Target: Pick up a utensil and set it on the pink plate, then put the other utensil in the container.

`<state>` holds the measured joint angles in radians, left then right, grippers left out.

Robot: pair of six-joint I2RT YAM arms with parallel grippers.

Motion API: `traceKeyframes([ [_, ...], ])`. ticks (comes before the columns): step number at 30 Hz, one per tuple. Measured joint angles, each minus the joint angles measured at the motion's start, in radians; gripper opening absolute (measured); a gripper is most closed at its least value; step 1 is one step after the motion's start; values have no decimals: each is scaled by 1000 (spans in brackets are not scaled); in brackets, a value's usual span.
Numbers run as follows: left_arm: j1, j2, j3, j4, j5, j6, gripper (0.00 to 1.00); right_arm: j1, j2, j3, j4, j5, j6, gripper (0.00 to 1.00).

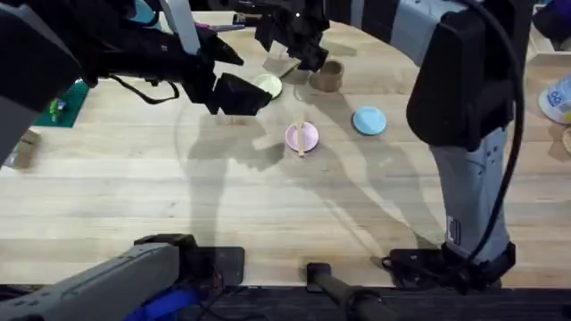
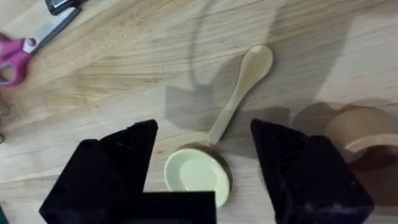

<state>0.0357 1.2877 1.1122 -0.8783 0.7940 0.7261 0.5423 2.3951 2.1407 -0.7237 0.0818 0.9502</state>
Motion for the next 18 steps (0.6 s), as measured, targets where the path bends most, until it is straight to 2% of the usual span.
traceKeyframes([
  [9, 0, 0, 0, -1, 0, 0, 995, 0, 23, 6, 42, 0, 0, 850],
  [16, 0, 0, 0, -12, 0, 0, 995, 0, 51, 13, 46, 0, 0, 780],
  [18, 0, 0, 0, -14, 0, 0, 995, -1, 53, 15, 45, 1, 0, 728],
])
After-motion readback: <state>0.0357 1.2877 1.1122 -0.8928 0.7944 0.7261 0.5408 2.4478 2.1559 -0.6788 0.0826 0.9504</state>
